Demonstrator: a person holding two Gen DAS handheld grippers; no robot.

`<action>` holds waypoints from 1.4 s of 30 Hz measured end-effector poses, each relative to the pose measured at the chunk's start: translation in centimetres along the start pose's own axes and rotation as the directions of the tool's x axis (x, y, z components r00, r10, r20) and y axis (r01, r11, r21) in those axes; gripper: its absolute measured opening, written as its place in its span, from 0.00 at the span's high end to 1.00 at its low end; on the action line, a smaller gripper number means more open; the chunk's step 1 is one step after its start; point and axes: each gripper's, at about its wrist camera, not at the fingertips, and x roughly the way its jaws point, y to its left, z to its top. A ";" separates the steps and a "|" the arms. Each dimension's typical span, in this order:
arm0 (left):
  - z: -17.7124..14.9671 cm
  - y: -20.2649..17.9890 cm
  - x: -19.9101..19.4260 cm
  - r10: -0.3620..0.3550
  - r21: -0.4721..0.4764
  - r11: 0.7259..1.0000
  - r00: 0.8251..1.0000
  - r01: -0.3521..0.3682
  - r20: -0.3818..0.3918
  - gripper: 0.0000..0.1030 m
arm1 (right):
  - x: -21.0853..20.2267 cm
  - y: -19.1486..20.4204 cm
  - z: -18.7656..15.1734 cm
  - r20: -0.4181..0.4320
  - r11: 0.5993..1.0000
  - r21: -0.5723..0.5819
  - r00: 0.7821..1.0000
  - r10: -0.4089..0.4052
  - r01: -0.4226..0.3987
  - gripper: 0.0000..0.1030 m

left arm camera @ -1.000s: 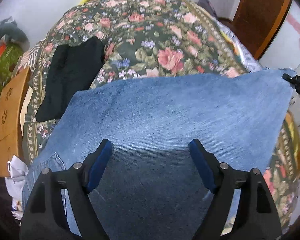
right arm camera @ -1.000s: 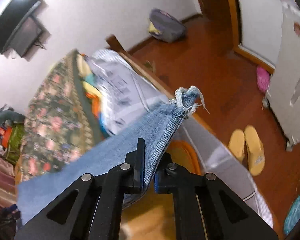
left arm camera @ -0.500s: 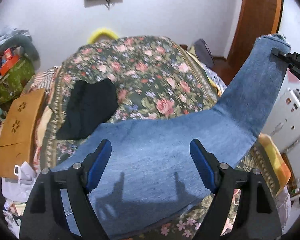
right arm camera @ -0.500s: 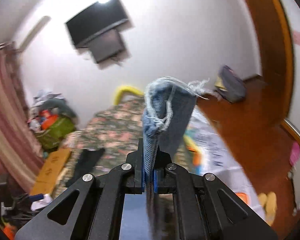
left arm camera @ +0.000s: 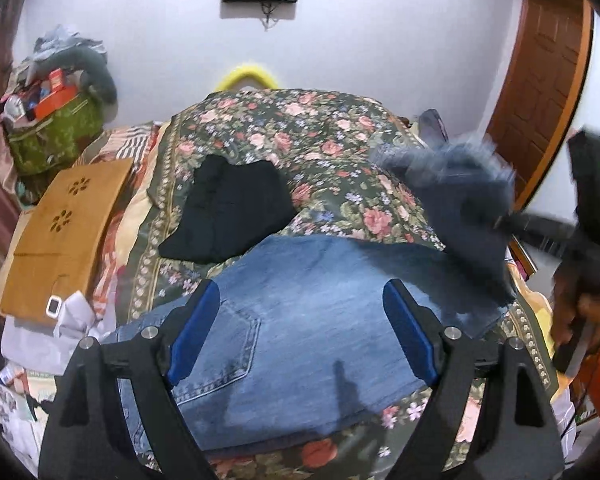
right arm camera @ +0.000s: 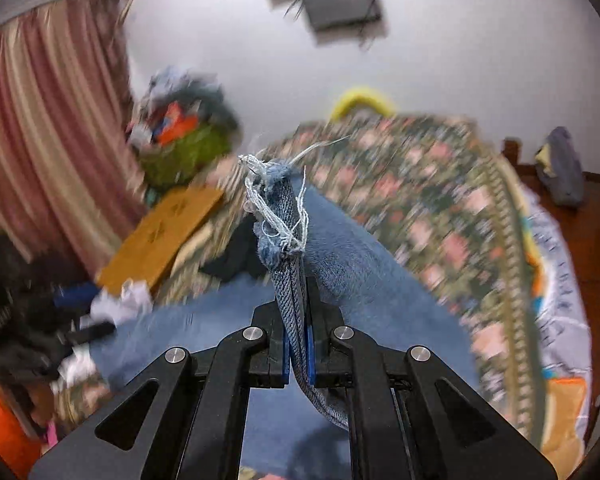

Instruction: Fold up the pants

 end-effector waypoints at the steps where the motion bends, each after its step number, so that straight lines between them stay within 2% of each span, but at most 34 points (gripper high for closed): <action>1: -0.2 0.3 0.1 0.001 -0.007 1.000 1.000 -0.001 -0.005 0.18 | 1.0 0.4 -0.6 -0.035 1.000 -0.017 0.999 0.011 -0.011 0.95; 5: -0.8 0.9 0.5 0.003 -0.020 1.000 1.000 -0.003 -0.019 0.18 | 4.0 2.3 -2.9 -0.160 0.996 -0.084 0.987 0.029 -0.043 0.92; 8: -1.0 0.9 0.8 0.017 -0.013 1.000 1.000 -0.018 -0.020 0.18 | 5.3 3.3 -4.3 -0.248 0.992 -0.113 0.968 0.029 -0.059 0.87; 10: -0.9 0.8 1.1 0.021 -0.012 1.000 1.000 -0.021 -0.023 0.18 | 5.6 4.0 -5.0 -0.288 0.989 -0.126 0.957 0.041 -0.080 0.81; 13: -0.6 0.6 1.5 0.024 -0.007 1.000 0.999 -0.025 -0.030 0.18 | 5.0 4.5 -5.4 -0.309 0.984 -0.113 0.946 0.099 -0.139 0.64; 14: -0.5 0.5 1.6 0.026 -0.005 1.000 0.999 -0.027 -0.031 0.18 | 4.5 4.5 -5.3 -0.309 0.982 -0.099 0.943 0.124 -0.162 0.59; 16: 0.0 0.2 1.7 0.027 0.001 1.000 0.999 -0.027 -0.032 0.18 | 3.7 4.3 -5.0 -0.296 0.980 -0.088 0.944 0.146 -0.179 0.58; 19: 0.8 -0.3 1.8 0.019 0.006 1.000 1.000 -0.018 -0.025 0.16 | 1.8 3.1 -3.6 -0.221 0.983 -0.066 0.964 0.150 -0.169 0.50; 21: 1.6 -0.9 2.2 0.004 0.013 1.000 1.000 -0.003 -0.025 0.14 | 0.5 1.6 -2.5 -0.151 0.988 -0.033 0.978 0.144 -0.150 0.39; 22: 2.1 -1.3 2.5 -0.007 0.018 1.000 1.000 0.007 -0.026 0.14 | 0.0 0.8 -1.9 -0.121 0.990 -0.019 0.983 0.134 -0.138 0.37; 27: 4.1 -3.5 5.1 -0.036 0.042 0.998 0.997 0.039 -0.066 0.09 | -0.2 -3.4 -0.2 -0.093 1.000 -0.001 0.996 0.014 -0.014 0.35; 33: 5.2 -6.7 10.5 -0.009 0.130 0.991 0.987 0.030 -0.158 0.09 | 2.7 -8.2 -0.9 -0.170 0.997 0.056 0.985 -0.042 0.053 0.35; 40: 2.0 -7.6 17.6 0.077 0.201 0.980 0.936 -0.007 -0.343 0.09 | 7.1 -11.7 -4.8 -0.329 0.992 0.110 0.944 -0.029 0.068 0.35; 41: 1.5 -7.4 18.0 0.074 0.201 0.980 0.931 -0.001 -0.358 0.09 | 7.2 -11.9 -5.6 -0.336 0.992 0.111 0.942 -0.017 0.058 0.35; 42: 1.0 -7.1 18.1 0.060 0.190 0.982 0.933 0.009 -0.355 0.09 | 7.1 -12.1 -6.2 -0.317 0.992 0.119 0.949 -0.006 0.046 0.33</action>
